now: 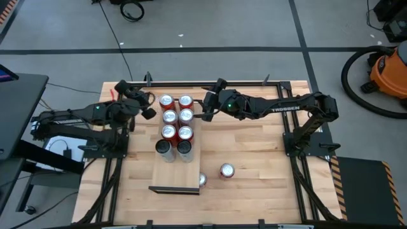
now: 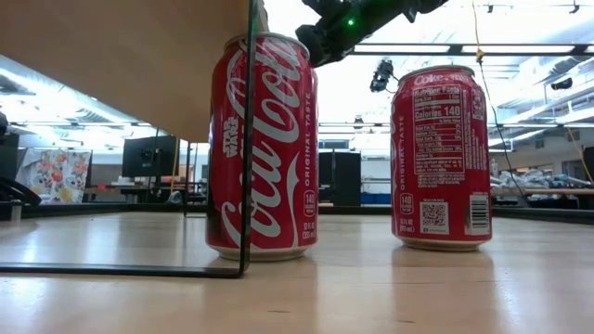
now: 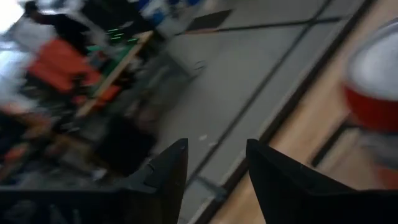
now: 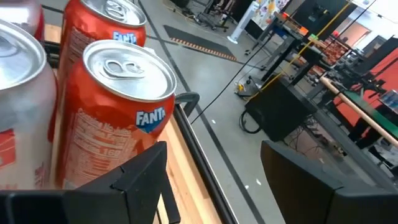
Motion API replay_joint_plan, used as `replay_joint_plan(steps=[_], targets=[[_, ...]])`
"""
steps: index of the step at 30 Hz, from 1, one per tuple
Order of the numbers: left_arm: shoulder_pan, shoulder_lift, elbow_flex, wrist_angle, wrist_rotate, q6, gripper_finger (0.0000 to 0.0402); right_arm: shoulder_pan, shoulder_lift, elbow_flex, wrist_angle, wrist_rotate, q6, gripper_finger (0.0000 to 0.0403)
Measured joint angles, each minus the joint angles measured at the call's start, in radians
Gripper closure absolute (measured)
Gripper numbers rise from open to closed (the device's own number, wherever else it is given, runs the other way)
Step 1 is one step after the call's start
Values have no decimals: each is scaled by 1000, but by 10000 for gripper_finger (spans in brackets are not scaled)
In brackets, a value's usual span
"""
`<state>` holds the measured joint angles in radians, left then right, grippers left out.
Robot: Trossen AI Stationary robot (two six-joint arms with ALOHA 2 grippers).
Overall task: Place canned beverage on shelf
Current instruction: Adjust the soda cans on the shelf
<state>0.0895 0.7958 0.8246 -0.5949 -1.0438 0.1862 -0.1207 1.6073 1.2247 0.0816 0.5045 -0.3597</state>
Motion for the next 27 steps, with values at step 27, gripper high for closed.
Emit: replay_joint_plan(steps=[27], targets=[[450,-7,97,-134,996,-143,316,2,0,0,-5,-80,1,133]])
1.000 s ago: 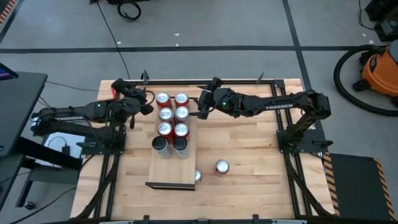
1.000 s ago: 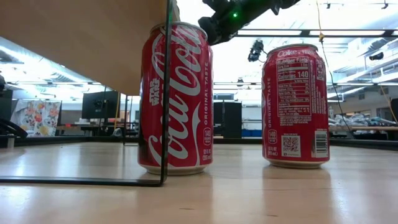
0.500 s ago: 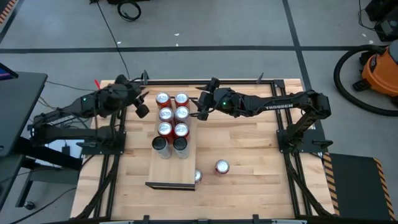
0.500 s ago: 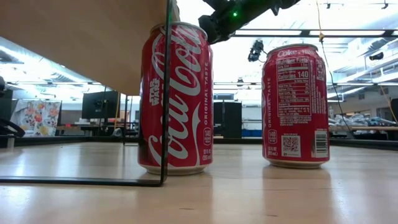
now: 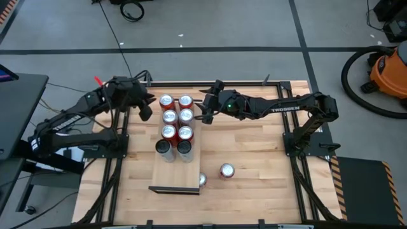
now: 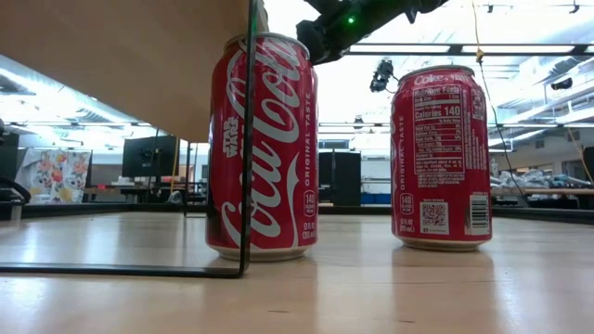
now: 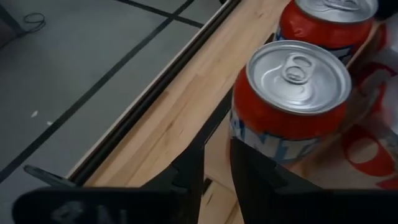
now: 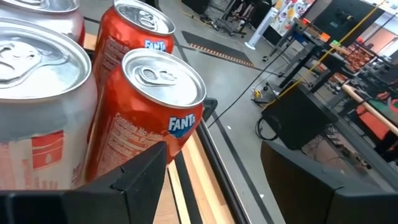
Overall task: Place canned beverage on shelf
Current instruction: Adjust the soda cans on the shelf
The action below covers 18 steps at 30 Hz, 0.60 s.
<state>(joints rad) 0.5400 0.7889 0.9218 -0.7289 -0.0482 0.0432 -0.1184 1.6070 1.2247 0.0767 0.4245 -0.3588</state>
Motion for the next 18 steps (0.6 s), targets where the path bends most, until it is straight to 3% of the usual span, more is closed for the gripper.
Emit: replay_joint_plan(steps=[18], targets=[[-56,123,0,51,-2,-1,322,-2,11,0,-5,-26,52,133]])
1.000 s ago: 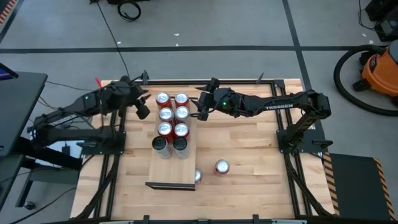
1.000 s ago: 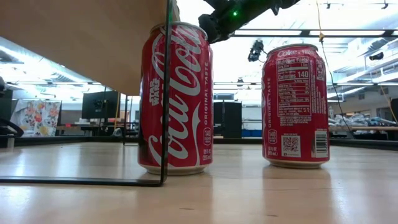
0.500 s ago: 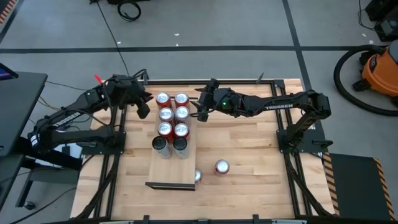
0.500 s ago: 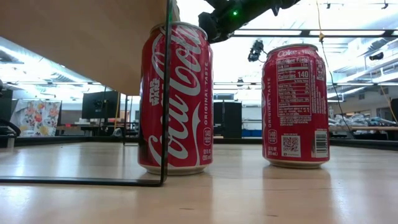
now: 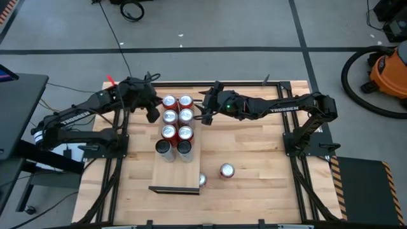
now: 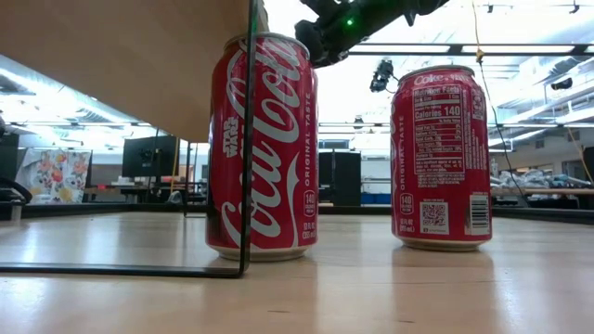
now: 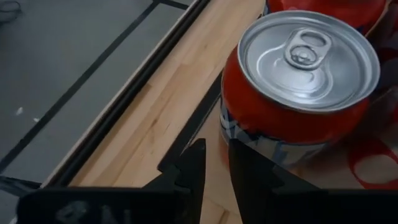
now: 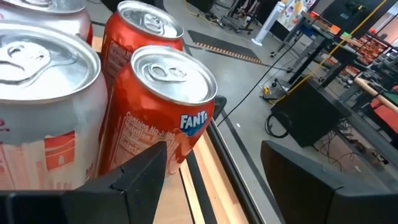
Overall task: Place canned beverage on shelf
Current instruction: Adjust the soda cans on the shelf, then put the right red silver soda can on the shelf
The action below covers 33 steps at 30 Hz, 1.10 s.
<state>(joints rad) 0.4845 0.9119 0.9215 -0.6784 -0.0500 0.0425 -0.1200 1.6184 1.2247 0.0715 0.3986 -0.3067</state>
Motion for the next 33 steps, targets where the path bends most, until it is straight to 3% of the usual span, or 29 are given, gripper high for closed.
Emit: replay_joint_plan(steps=[9,15,23,33], targets=[[-8,-71,-1,-6,-74,24,322,20,-6,0,-56,126,-18,133],[-89,-170,-1,-63,-23,41,322,68,-29,0,-125,166,-48,133],[-220,-198,-1,-238,73,-93,322,121,-57,0,-105,174,-53,133],[-425,-191,-2,-329,71,-285,322,249,-72,1,-56,341,-14,133]])
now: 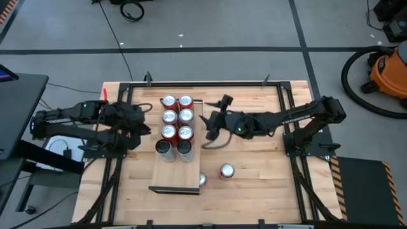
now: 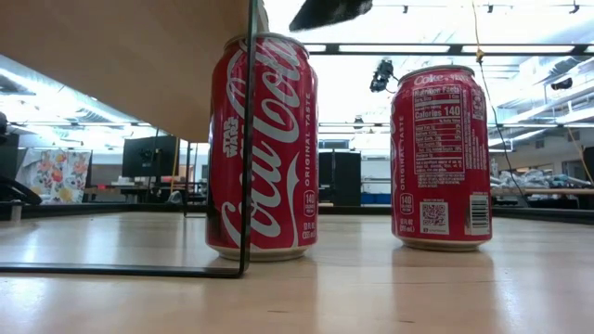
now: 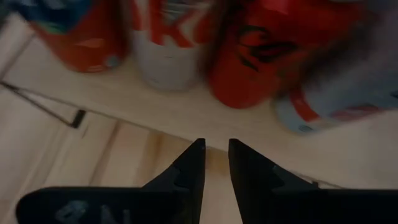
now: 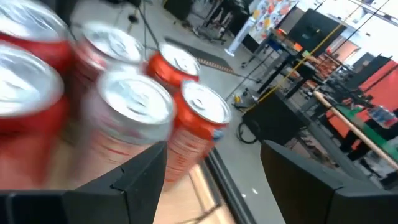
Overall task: Place canned beverage on shelf
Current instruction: Put the right red silver soda can on the shelf
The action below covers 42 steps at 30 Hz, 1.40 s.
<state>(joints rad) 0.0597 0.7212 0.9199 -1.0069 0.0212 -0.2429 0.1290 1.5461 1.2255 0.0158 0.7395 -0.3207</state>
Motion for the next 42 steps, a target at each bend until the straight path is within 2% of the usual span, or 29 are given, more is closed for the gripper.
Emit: replay_joint_plan(steps=[8,14,23,29,34,39,42], targets=[[-154,-2,0,0,-81,-57,322,171,-23,16,-156,18,283,133],[-232,-3,-18,22,-146,-103,322,282,-9,17,-329,-168,523,133],[-309,-2,-128,32,-181,-141,322,410,7,16,-492,-206,661,133],[-338,-2,-162,92,-211,-135,322,433,49,17,-525,-223,721,130],[-345,-2,-163,106,-211,-130,322,431,73,16,-542,-238,834,101],[-345,-2,-163,105,-211,-131,322,434,72,16,-620,-219,1028,63],[-345,-2,-163,102,-212,-130,322,433,72,16,-679,-183,1199,54]])
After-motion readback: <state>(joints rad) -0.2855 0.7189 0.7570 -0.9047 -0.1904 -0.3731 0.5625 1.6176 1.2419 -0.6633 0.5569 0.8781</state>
